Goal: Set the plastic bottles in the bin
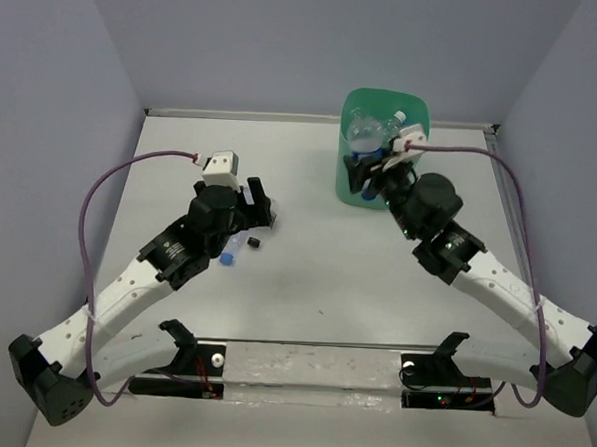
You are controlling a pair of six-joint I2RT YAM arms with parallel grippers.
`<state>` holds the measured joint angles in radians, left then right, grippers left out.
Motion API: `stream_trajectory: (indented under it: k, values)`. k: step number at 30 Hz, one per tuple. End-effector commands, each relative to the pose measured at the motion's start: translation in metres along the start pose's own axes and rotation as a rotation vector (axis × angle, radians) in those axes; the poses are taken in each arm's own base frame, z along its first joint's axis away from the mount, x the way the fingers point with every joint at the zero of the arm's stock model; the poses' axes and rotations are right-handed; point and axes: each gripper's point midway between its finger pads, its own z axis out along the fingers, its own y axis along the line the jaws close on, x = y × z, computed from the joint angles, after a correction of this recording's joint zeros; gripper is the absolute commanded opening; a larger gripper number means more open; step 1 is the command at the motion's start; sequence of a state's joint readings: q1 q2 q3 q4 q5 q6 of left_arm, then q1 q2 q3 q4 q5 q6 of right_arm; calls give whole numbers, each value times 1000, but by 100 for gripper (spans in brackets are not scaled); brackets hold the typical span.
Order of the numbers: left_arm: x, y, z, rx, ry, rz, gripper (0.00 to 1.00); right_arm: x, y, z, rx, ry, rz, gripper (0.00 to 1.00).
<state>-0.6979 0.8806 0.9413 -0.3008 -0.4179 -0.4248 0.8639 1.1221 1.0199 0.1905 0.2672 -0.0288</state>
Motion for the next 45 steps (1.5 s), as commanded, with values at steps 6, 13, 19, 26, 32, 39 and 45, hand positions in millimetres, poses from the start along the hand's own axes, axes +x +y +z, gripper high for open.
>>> stream_trajectory:
  k: [6, 13, 19, 26, 32, 39, 45]
  values:
    - [66, -20, 80, -18, 119, -31, 90, -99, -183, 64, 360, -201, -41, 34]
    - [85, -11, 115, -119, 149, 56, 97, -48, -236, 112, 360, -98, -15, 58]
    - [103, -9, 139, -135, 182, 107, 97, -33, -232, 106, 351, -63, 0, 99]
    - [110, 0, 155, -204, 188, 164, 96, -53, -180, 62, 174, -136, 127, 96]
    - [96, 7, 147, -231, 125, 147, 96, -23, -143, 42, 51, -87, 226, 95]
    - [113, 20, 161, -290, 150, 215, 96, 11, -110, 31, -21, -24, 293, 94]
    - [120, 25, 176, -334, 157, 252, 94, 28, -87, 18, -67, 11, 332, 92]
